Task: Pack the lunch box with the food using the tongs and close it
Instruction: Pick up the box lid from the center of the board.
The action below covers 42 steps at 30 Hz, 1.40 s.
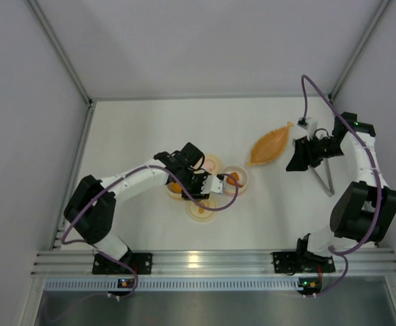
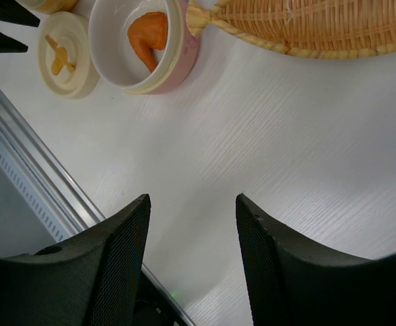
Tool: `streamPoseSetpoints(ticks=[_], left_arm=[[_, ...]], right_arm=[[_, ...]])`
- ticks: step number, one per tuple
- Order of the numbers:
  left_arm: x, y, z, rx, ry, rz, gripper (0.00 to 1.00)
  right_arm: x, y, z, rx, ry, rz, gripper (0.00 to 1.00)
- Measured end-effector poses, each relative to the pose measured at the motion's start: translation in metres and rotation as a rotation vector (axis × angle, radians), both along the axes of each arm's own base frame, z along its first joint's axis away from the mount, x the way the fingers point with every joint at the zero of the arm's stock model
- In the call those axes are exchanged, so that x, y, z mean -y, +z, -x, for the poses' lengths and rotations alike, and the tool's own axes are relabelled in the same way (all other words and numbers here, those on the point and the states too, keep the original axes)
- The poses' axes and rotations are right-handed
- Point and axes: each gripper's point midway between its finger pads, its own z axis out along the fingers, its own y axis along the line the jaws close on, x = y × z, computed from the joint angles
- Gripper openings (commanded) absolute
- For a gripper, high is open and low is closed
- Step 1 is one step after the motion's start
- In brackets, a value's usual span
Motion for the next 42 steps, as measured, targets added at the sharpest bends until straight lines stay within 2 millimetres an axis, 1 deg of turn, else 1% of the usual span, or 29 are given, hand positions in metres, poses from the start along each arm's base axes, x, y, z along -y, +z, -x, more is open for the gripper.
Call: streamPoseSetpoints(ticks=[1,2,3,5,8,11,12,14,17,18,19,21,25,28,29,31,34,38,42], left_arm=[[-0.001,0.0,0.0,0.0,0.004,-0.003,0.57],[-0.001,-0.001,-0.001,0.002,0.005,-0.005,0.75],[-0.001,-0.001,-0.001,0.006,0.004,-0.007,0.83],[-0.002,0.0,-0.001,-0.001,0.02,-0.016,0.91],[0.0,0.008,-0.004,-0.026,0.05,-0.028,0.95],[0.013,0.016,-0.018,-0.039,0.097,-0.032,0.91],[0.016,0.018,-0.022,-0.039,0.117,-0.037,0.89],[0.018,0.015,-0.025,-0.044,0.143,-0.055,0.86],[0.016,0.005,-0.017,-0.072,0.164,-0.101,0.84],[0.017,0.003,-0.014,-0.08,0.166,-0.114,0.82],[0.016,0.001,-0.012,-0.087,0.167,-0.124,0.78],[0.015,-0.004,-0.007,-0.104,0.166,-0.144,0.77],[0.008,-0.017,0.002,-0.118,0.165,-0.185,0.72],[-0.002,-0.033,0.011,-0.12,0.165,-0.229,0.66],[-0.005,-0.039,0.015,-0.123,0.164,-0.244,0.61],[-0.009,-0.046,0.021,-0.127,0.16,-0.262,0.57],[-0.009,-0.046,0.023,-0.121,0.172,-0.254,0.5],[-0.004,-0.045,0.022,-0.113,0.191,-0.233,0.45],[0.002,-0.043,0.016,-0.089,0.211,-0.206,0.37]], right_arm=[[0.0,0.0,0.0,0.0,0.0,0.0,0.53],[0.0,0.0,0.0,-0.001,0.0,0.0,0.54],[0.0,-0.001,0.0,-0.002,0.0,0.0,0.54],[0.0,-0.001,0.0,-0.003,0.0,-0.001,0.55],[0.0,-0.001,0.0,-0.003,0.0,-0.002,0.55],[0.0,-0.001,0.0,-0.003,0.0,-0.001,0.55],[0.0,-0.001,0.0,-0.003,0.0,-0.001,0.55],[0.0,-0.001,0.0,-0.003,0.0,-0.001,0.55],[0.0,-0.001,0.0,-0.003,0.0,-0.001,0.55],[0.0,-0.001,0.0,-0.003,0.0,-0.001,0.55],[0.0,-0.001,0.0,-0.003,0.0,0.0,0.55],[0.0,-0.001,0.0,-0.003,0.0,0.001,0.55],[0.001,-0.001,0.0,-0.004,-0.001,0.003,0.55],[0.001,-0.002,0.0,-0.005,-0.001,0.003,0.55],[0.001,-0.002,0.0,-0.006,-0.001,0.003,0.55],[0.001,-0.002,0.0,-0.006,-0.001,0.003,0.55],[0.001,-0.002,0.0,-0.006,-0.001,0.003,0.55],[0.001,-0.002,0.0,-0.006,-0.001,0.004,0.55],[0.001,-0.003,0.001,-0.009,-0.001,0.006,0.54]])
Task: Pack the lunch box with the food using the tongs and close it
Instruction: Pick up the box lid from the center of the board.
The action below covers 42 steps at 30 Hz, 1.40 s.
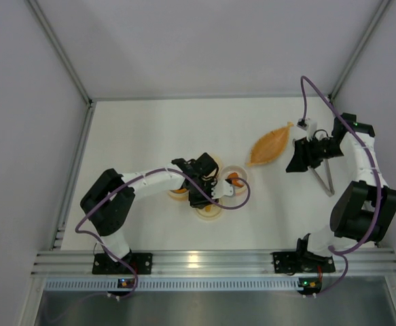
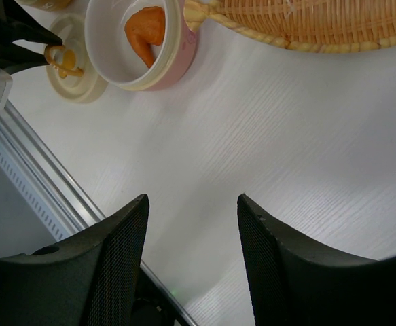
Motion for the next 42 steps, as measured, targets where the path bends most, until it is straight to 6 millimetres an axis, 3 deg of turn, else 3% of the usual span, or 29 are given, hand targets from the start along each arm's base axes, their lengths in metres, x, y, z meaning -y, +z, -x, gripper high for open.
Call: streamPoseSetpoints(ticks=[3,7,8,18,30,42], left_arm=[[0.004,0.001,-0.005,0.021,0.012,0.015,0.37],[0.006,0.002,-0.009,0.042,0.015,0.023,0.61],[0.006,0.002,-0.01,0.044,0.016,0.024,0.62],[0.007,0.003,-0.01,0.044,0.018,0.028,0.56],[0.025,0.02,-0.018,0.068,0.004,0.085,0.55],[0.03,0.004,-0.016,0.053,-0.055,0.058,0.45]], right_arm=[[0.0,-0.001,0.001,-0.005,0.0,0.001,0.54],[0.0,-0.002,0.002,-0.008,0.0,0.001,0.55],[0.0,-0.003,0.002,-0.011,0.0,0.0,0.55],[0.0,-0.003,0.003,-0.012,0.0,-0.001,0.55],[0.0,-0.004,0.003,-0.015,-0.001,-0.001,0.55],[0.0,-0.004,0.003,-0.018,-0.003,0.0,0.55]])
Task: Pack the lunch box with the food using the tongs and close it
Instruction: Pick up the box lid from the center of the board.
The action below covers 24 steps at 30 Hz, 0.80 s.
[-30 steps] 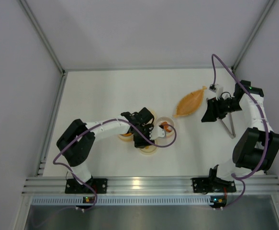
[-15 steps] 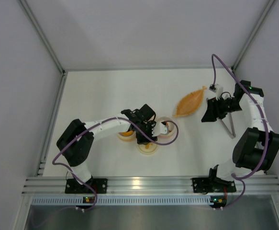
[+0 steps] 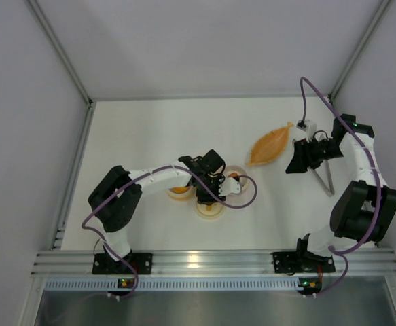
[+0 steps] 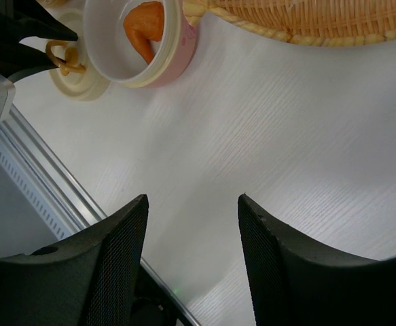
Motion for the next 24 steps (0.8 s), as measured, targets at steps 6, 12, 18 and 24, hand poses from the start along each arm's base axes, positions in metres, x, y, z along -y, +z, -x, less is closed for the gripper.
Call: streamPoseSetpoints(ticks=[6,12,18,24], left_arm=[[0.009,0.0,-0.005,0.003,-0.004,0.022,0.37],[0.01,0.0,-0.002,-0.016,0.014,0.028,0.0],[0.002,0.007,0.001,-0.052,0.087,-0.025,0.0],[-0.003,0.07,-0.015,0.029,0.31,0.014,0.0]], right_arm=[[0.001,-0.001,0.0,-0.002,-0.001,0.005,0.55],[0.001,-0.001,0.0,-0.002,0.0,0.006,0.54],[0.001,0.0,0.0,-0.002,-0.001,0.006,0.54],[0.001,0.0,0.0,-0.002,-0.001,0.005,0.55]])
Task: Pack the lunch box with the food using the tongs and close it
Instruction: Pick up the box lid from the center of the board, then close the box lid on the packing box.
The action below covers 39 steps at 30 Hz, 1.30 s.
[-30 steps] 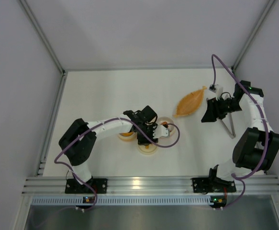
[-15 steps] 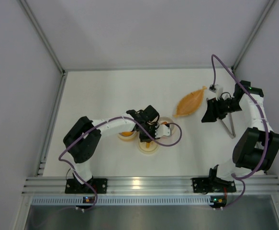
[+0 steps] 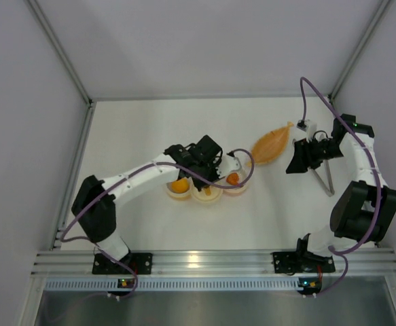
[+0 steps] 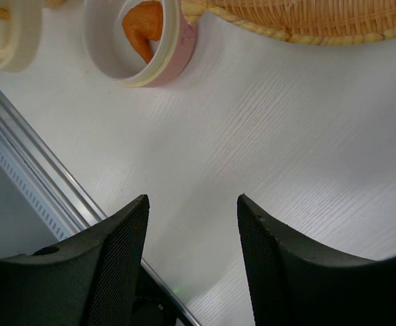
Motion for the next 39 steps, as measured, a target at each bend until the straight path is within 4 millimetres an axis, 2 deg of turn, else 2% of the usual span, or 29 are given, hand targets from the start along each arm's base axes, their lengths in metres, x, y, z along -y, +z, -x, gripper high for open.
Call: streamPoseSetpoints(ticks=[6,8,10,13,19,23,32,39], left_arm=[[-0.033,0.101,-0.018,0.253,0.299,0.171,0.0],[-0.046,0.12,-0.015,0.288,0.366,0.223,0.0],[-0.053,0.127,-0.015,0.286,0.42,0.246,0.0],[-0.06,0.114,-0.021,0.218,0.512,0.234,0.0],[-0.094,0.068,-0.054,0.071,0.828,0.164,0.0],[-0.11,0.049,-0.069,0.021,1.017,0.145,0.0],[-0.12,0.022,-0.066,-0.016,1.23,0.131,0.0],[-0.12,0.005,-0.067,-0.046,1.319,0.109,0.0]], right_arm=[[-0.001,0.004,0.001,0.012,-0.005,0.002,0.55],[-0.001,0.006,0.001,0.019,-0.008,0.003,0.55],[-0.001,0.008,0.002,0.023,-0.011,0.004,0.55],[-0.001,0.009,0.002,0.025,-0.014,0.003,0.55],[-0.002,0.01,0.002,0.018,-0.023,-0.004,0.55],[-0.003,0.009,0.004,0.014,-0.026,-0.005,0.55],[-0.003,0.006,0.006,0.0,-0.031,-0.005,0.55],[-0.003,0.004,0.008,-0.009,-0.037,-0.008,0.55]])
